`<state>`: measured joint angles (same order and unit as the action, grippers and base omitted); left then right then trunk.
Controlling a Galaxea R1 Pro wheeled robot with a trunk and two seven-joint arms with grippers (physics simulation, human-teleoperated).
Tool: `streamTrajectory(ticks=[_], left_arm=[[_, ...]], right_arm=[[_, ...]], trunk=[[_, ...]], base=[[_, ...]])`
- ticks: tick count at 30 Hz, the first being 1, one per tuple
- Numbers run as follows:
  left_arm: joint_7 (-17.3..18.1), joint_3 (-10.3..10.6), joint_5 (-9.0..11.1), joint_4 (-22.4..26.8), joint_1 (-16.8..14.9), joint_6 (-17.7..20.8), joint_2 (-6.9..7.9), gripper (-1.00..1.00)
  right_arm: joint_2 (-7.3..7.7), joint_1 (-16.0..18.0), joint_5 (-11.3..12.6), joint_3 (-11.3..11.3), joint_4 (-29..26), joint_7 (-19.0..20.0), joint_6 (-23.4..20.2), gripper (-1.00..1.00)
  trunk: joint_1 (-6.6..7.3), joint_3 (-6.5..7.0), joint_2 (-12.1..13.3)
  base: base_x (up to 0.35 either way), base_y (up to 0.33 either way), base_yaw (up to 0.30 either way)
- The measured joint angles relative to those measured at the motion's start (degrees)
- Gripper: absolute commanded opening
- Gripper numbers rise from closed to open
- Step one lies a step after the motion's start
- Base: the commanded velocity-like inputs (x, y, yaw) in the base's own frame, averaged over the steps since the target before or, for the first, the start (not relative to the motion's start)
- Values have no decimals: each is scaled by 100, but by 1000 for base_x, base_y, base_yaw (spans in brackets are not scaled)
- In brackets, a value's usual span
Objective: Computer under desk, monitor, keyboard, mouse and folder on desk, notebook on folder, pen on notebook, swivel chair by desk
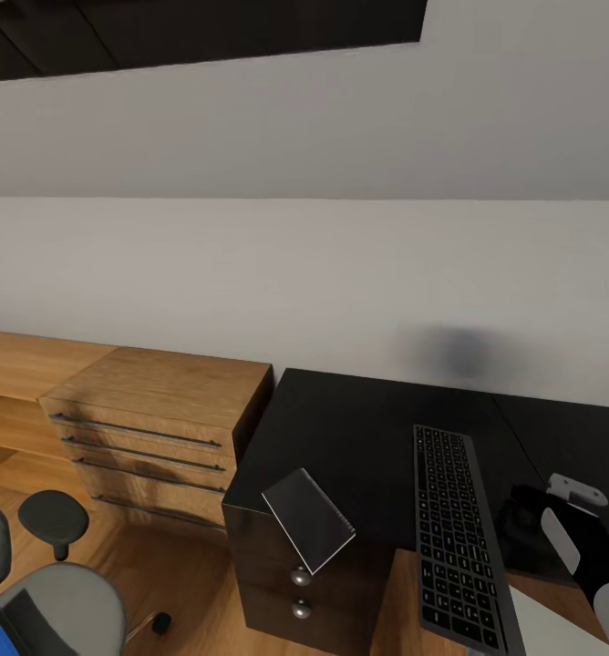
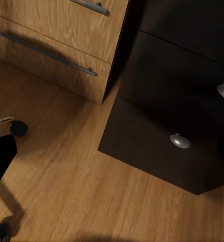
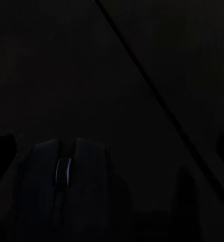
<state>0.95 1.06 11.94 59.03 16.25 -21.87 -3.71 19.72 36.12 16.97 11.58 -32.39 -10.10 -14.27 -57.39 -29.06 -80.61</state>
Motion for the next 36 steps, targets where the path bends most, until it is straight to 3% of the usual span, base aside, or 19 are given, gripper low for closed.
streamTrajectory(ticks=[5, 11, 18, 23, 26, 33, 36], left_arm=[[0, -3, 0, -14, 0, 3, 0, 100], [-6, -8, 0, -32, 0, 9, 0, 100], [-8, -9, 0, -60, 0, 12, 0, 100], [-8, -9, 0, -124, 0, 14, 0, 100], [-8, -17, 0, -145, 0, 14, 1, 100], [-8, -25, 1, -151, 0, 12, 8, 100], [-8, -28, 1, -156, 0, 9, 9, 100]], right_arm=[[2, 0, 11, 9, -56, 5, 17, 100], [8, -7, 42, 26, -600, 13, -73, 100], [1, -160, 89, 39, -1779, 18, -760, 100], [6, -553, 438, 165, -2785, 16, -1414, 100], [-1, -981, 916, 381, -3820, 13, -2141, 100], [-5, -1128, 1138, 428, -4217, 7, -2408, 100], [-5, -1142, 1527, 432, -4395, 4, -2522, 100]], trunk=[[0, 0, 0], [0, 0, 0], [0, 0, 0], [0, 0, 0], [0, 0, 0], [0, 0, 0], [0, 0, 0]], base=[[0, 0, 0], [0, 0, 0], [0, 0, 0], [0, 0, 0], [0, 0, 0], [0, 0, 0], [0, 0, 0]])
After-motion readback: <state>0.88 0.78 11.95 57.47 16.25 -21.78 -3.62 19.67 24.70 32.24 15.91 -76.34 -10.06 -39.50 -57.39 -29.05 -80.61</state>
